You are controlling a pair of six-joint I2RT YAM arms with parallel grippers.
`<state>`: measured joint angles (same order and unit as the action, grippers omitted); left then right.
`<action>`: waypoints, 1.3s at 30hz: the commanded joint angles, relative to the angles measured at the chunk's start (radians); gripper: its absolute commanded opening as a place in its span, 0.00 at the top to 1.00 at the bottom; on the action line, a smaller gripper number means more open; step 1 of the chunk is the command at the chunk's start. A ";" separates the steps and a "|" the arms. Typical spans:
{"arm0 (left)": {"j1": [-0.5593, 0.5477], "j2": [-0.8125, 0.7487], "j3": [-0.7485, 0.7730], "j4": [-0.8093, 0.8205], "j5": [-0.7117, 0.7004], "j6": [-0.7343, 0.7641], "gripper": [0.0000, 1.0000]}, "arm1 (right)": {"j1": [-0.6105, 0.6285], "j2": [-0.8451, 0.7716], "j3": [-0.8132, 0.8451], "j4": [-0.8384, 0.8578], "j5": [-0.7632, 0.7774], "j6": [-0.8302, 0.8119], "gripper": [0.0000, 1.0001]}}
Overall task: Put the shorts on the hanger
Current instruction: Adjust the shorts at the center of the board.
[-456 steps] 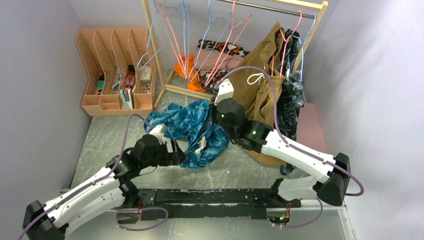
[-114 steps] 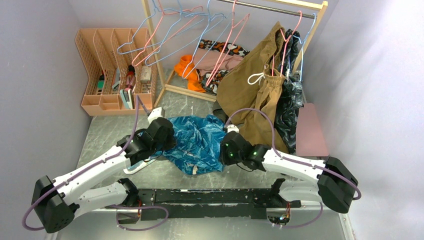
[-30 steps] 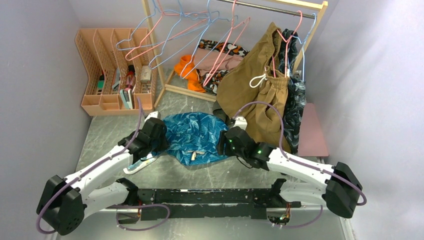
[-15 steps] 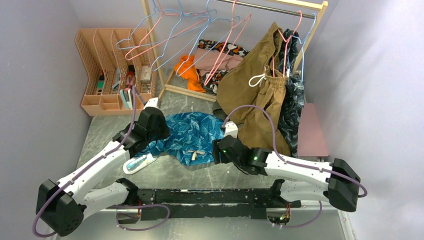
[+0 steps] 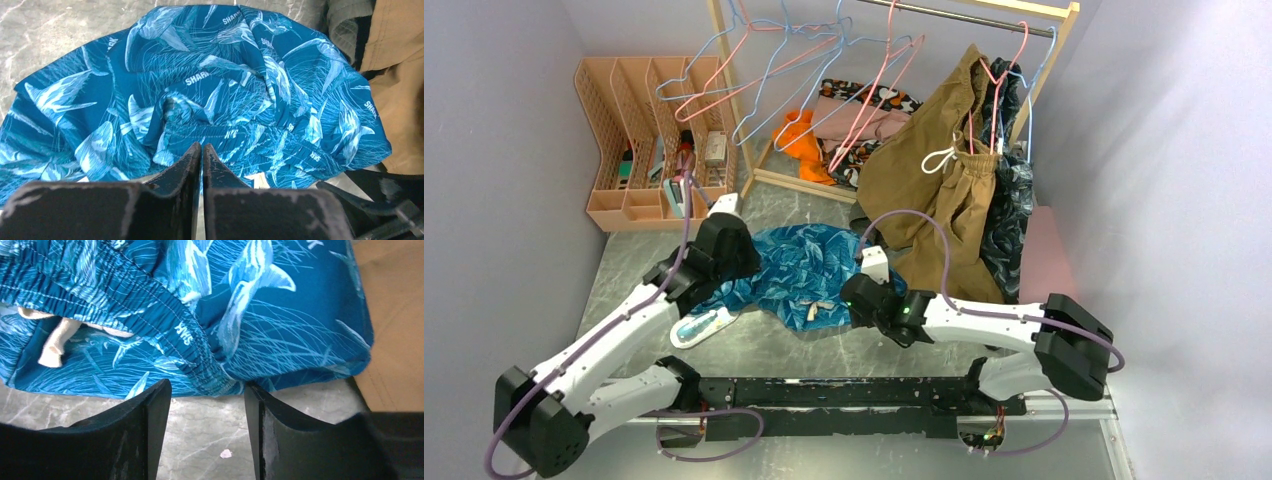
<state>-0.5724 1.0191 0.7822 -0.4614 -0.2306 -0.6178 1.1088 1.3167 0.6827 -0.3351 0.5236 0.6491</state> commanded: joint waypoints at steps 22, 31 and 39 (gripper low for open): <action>0.009 -0.192 -0.165 -0.002 -0.039 -0.084 0.31 | -0.276 -0.127 0.087 0.097 -0.432 0.158 1.00; 0.006 -0.163 -0.189 -0.021 -0.026 -0.128 0.32 | -0.328 -0.184 0.079 0.109 -0.466 0.258 1.00; -0.024 -0.053 -0.229 -0.070 -0.039 -0.252 0.26 | -0.341 -0.179 0.075 0.120 -0.470 0.250 1.00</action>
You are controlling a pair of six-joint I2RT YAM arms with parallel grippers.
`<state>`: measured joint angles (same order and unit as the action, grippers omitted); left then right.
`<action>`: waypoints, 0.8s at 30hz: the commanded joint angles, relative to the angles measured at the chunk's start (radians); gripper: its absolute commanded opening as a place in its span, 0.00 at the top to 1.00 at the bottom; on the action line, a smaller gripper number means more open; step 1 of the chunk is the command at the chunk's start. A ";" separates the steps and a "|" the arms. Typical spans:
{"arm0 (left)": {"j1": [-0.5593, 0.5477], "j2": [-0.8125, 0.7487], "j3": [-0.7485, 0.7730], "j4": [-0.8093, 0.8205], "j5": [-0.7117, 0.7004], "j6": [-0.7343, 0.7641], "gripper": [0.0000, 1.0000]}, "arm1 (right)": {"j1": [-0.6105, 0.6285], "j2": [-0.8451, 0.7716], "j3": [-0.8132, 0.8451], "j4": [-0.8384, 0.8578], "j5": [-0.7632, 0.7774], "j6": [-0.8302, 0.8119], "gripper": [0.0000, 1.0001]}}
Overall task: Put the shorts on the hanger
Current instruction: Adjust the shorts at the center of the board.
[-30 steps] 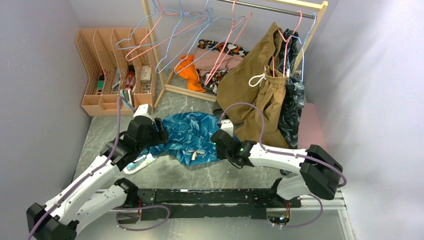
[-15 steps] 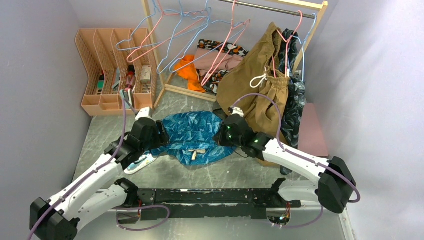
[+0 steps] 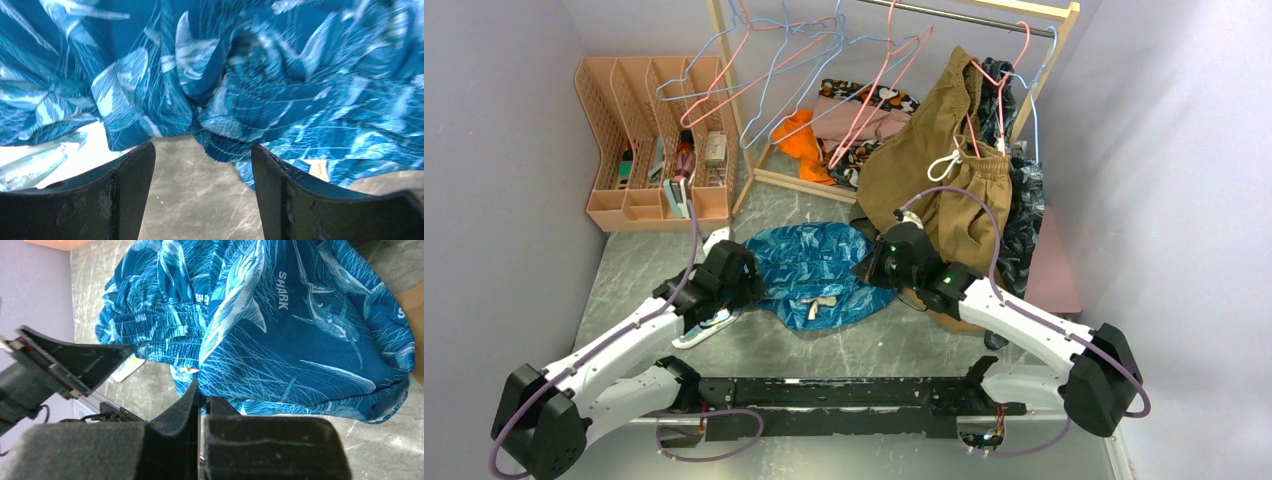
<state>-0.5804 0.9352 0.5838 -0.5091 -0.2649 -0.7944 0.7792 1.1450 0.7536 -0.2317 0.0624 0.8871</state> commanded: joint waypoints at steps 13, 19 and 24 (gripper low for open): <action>-0.016 0.091 -0.002 0.136 -0.109 0.035 0.34 | -0.017 -0.041 0.015 -0.015 -0.031 0.008 1.00; -0.016 0.114 0.011 0.211 -0.131 0.091 0.36 | -0.017 -0.065 0.000 -0.036 -0.034 0.018 1.00; -0.014 0.141 0.032 0.257 -0.125 0.142 0.37 | -0.017 -0.081 -0.010 -0.053 -0.021 0.023 1.00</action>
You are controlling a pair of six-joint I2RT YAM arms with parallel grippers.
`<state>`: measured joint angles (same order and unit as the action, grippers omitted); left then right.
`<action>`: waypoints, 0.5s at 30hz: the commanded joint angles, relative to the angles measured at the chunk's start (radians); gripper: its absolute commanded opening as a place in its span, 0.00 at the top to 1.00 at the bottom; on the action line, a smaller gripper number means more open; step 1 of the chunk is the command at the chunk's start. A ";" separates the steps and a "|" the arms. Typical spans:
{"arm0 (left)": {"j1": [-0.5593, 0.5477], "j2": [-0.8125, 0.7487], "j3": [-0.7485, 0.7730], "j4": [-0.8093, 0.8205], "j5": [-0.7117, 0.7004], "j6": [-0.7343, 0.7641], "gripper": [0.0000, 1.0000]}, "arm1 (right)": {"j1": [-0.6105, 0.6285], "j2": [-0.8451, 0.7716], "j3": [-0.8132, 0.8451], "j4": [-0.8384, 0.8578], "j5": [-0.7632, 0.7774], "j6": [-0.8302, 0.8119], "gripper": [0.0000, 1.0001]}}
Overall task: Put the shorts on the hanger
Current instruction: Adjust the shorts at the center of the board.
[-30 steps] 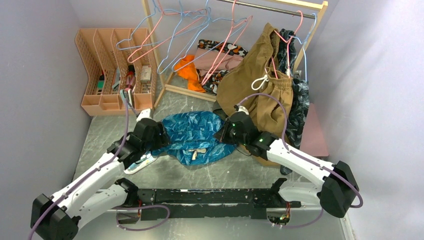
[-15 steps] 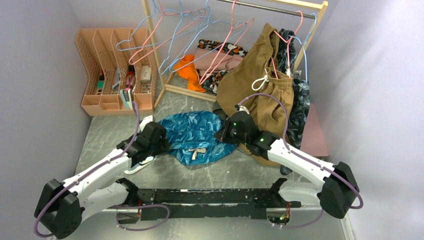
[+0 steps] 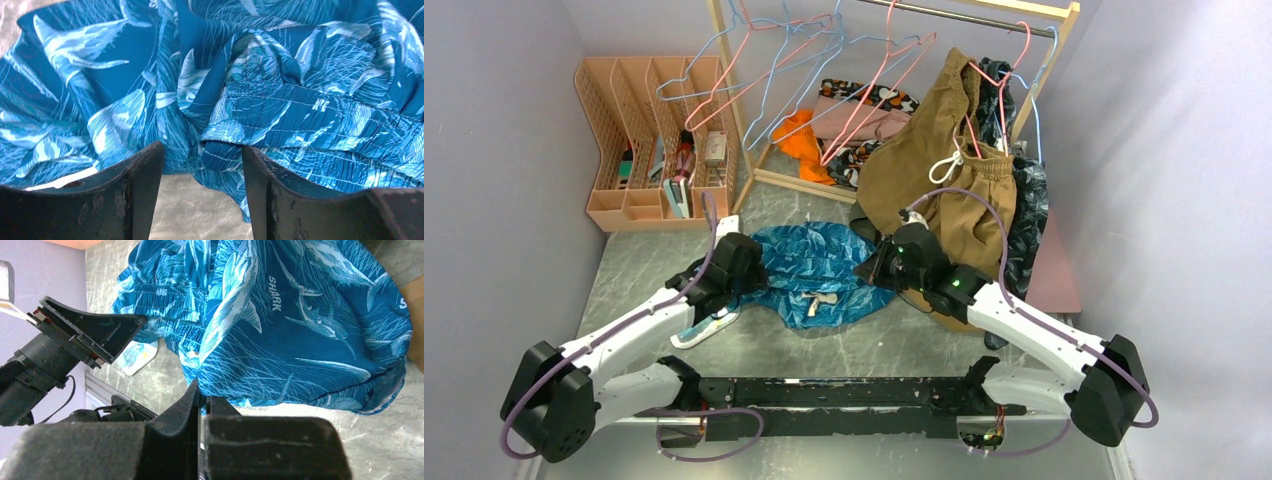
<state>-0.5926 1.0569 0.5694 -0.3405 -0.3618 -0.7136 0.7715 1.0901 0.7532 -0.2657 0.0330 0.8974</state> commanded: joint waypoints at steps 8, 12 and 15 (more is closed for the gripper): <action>0.007 0.086 0.045 0.179 0.018 0.123 0.44 | -0.008 -0.023 0.002 -0.040 0.011 0.005 1.00; 0.026 0.126 0.039 0.237 0.050 0.149 0.47 | -0.009 -0.025 0.016 -0.062 0.013 -0.003 1.00; 0.034 0.162 0.045 0.265 0.074 0.162 0.54 | -0.009 -0.029 0.018 -0.070 0.014 -0.007 1.00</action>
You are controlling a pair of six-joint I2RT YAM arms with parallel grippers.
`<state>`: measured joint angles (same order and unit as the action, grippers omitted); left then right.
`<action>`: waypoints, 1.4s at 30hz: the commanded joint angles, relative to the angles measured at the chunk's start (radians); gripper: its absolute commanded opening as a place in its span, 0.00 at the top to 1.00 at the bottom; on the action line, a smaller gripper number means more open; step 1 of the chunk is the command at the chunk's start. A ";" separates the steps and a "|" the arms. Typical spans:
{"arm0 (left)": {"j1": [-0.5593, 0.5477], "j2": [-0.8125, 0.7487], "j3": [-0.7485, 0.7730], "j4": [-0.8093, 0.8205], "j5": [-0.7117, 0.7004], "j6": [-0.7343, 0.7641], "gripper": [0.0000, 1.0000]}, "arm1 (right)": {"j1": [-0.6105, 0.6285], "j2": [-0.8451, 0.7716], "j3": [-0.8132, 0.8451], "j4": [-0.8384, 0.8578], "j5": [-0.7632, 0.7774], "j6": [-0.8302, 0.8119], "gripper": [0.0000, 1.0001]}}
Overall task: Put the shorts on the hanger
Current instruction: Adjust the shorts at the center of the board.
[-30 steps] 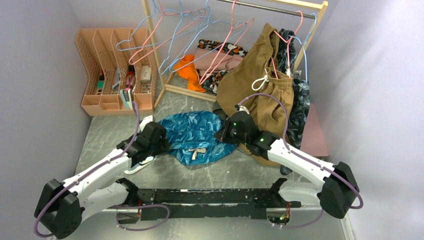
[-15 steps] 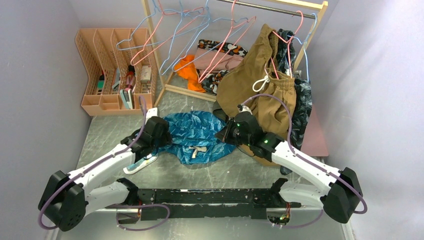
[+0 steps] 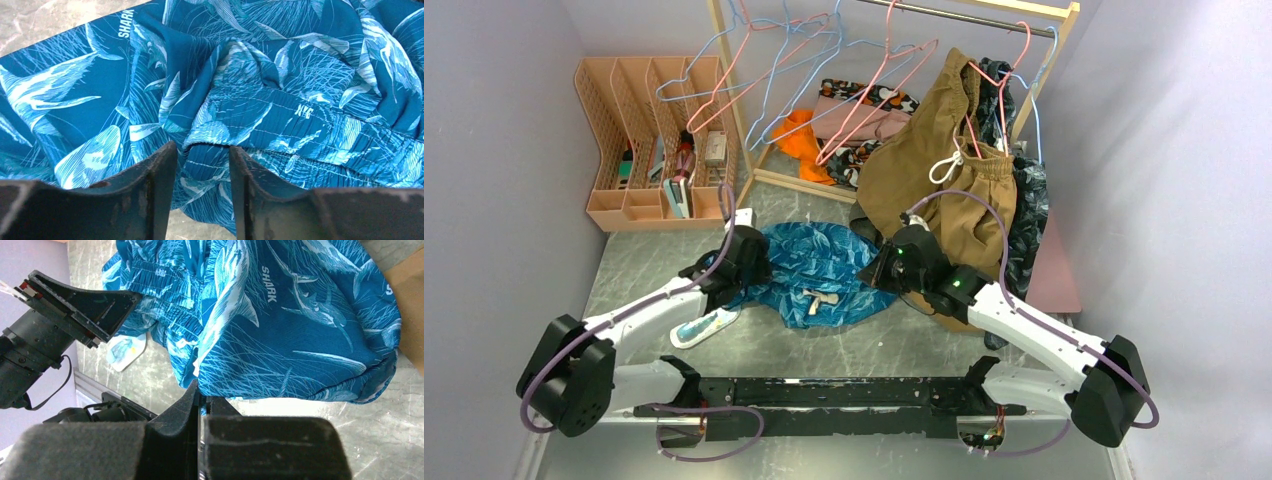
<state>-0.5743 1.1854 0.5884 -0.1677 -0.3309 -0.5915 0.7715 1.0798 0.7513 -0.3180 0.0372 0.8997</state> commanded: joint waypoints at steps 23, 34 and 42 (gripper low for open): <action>0.040 0.181 0.108 0.114 0.049 0.083 0.39 | -0.009 -0.102 0.003 -0.105 0.020 -0.032 1.00; 0.044 0.231 0.142 0.129 0.080 0.116 0.80 | -0.009 -0.171 -0.009 -0.162 0.049 -0.029 1.00; 0.044 0.113 0.191 -0.124 0.030 0.059 0.93 | -0.008 -0.137 0.002 -0.144 0.027 -0.087 1.00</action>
<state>-0.5404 1.3880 0.7326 -0.1318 -0.2577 -0.4976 0.7715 0.9287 0.7418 -0.4618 0.0593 0.8619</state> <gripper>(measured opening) 0.099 0.029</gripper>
